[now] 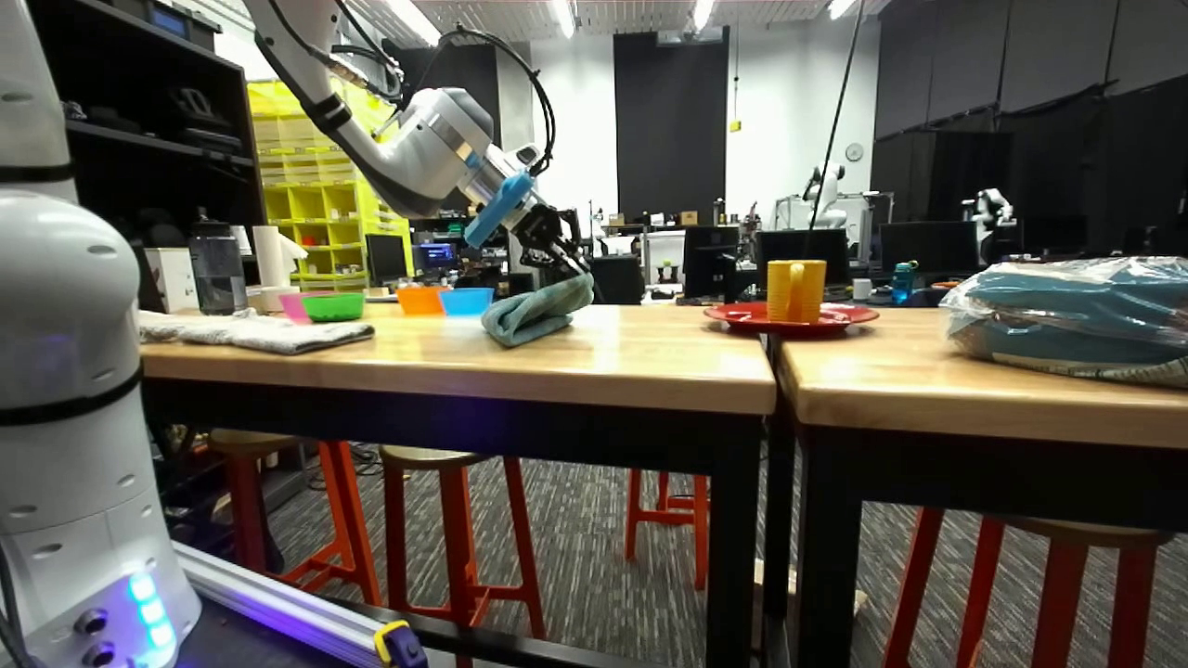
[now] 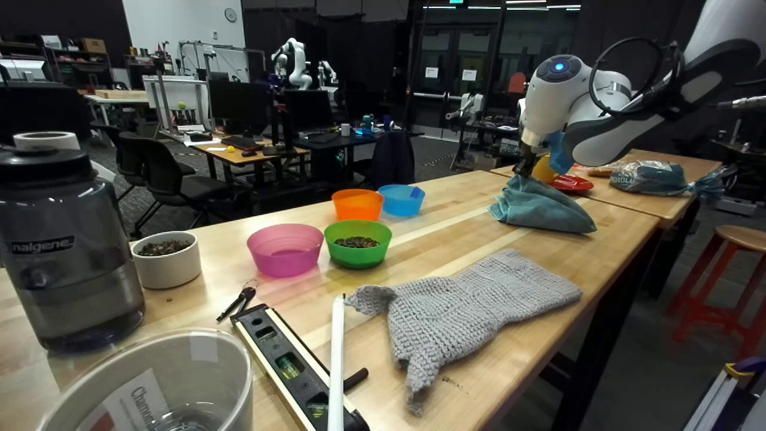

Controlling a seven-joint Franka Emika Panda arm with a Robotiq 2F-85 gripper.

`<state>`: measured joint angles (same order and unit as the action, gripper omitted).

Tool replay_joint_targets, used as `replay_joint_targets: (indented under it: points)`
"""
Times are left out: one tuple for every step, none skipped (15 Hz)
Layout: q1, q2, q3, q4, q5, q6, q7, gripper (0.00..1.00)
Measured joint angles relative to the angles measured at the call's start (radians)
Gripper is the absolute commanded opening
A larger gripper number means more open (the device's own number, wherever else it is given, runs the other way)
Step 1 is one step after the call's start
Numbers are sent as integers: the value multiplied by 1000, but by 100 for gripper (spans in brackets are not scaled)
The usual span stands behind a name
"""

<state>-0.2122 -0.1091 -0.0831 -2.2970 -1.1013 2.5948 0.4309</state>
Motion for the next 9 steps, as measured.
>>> replay_joint_targets:
  points:
    - [2, 2, -1, 1, 0, 1, 7, 51]
    - [3, 2, -2, 3, 0, 2, 16, 57]
    - [3, 1, -2, 5, 0, 4, 27, 63]
    - [3, -2, -3, 7, 0, 7, 32, 72]
    - [3, -4, -5, 7, 14, 10, 28, 78]
    - [7, -7, -9, 5, 54, 15, 1, 86]
    - [13, -10, -15, -2, 126, 25, -61, 92]
    - [21, -13, -22, -10, 212, 34, -139, 100]
    - [32, -14, -28, -21, 309, 40, -226, 100]
